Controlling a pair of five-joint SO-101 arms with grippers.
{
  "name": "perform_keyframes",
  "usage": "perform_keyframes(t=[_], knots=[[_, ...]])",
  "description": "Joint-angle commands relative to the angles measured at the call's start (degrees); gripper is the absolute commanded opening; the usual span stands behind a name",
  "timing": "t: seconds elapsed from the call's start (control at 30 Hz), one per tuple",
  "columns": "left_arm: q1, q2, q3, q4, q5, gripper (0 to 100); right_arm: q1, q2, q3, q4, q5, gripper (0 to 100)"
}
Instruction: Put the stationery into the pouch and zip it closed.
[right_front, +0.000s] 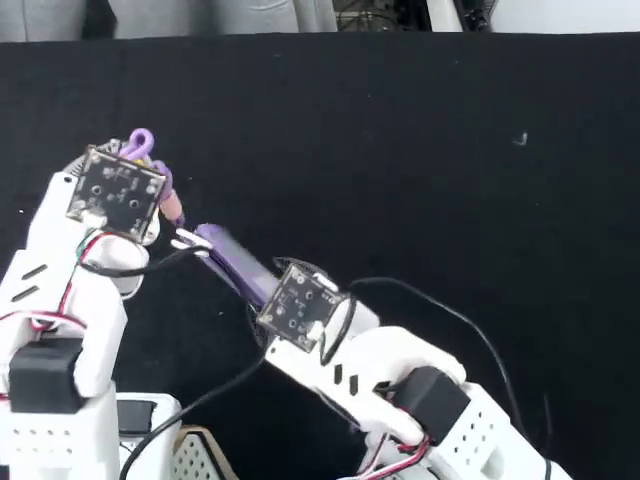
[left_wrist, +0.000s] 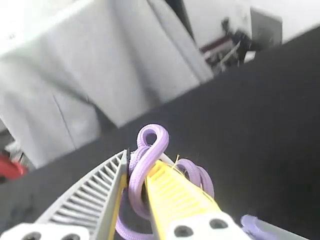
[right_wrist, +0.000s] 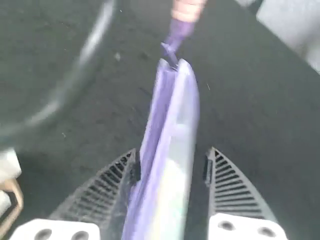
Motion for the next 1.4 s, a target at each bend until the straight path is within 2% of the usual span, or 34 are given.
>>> perform_keyframes(t=[0.0, 0.27, 0.57, 0.73, 0.9, 1.0, 1.13, 1.37], knots=[[1.89, -0.97, -7.87, 0.18, 2.90, 3, -1.32, -0.22, -3.03, -2.81, -0.62, 21.6], [8.57, -0.88, -17.71, 9.41, 2.90, 3, -1.32, -0.22, -3.38, -4.92, -1.32, 21.7], [9.10, -0.79, -21.23, 9.67, 2.90, 3, -1.41, 0.22, -6.90, -7.82, -2.90, 21.7], [10.86, -0.18, -24.31, 9.67, 4.04, 3, -1.67, 8.22, -11.56, -7.82, -3.08, 21.7], [11.82, 5.80, -31.43, 12.40, 4.40, 3, -3.34, 15.52, -17.63, -7.74, -3.16, 21.7], [11.74, 10.99, -38.46, 15.82, 6.68, 3, -6.59, 16.48, -18.59, -7.82, -3.16, 21.7], [12.00, 16.62, -46.73, 19.96, 7.12, 3, -7.03, 16.66, -18.33, -7.91, -3.16, 21.7], [12.18, 21.54, -49.45, 20.48, 8.70, 3, -8.44, 16.48, -20.88, -7.65, -3.16, 21.7]])
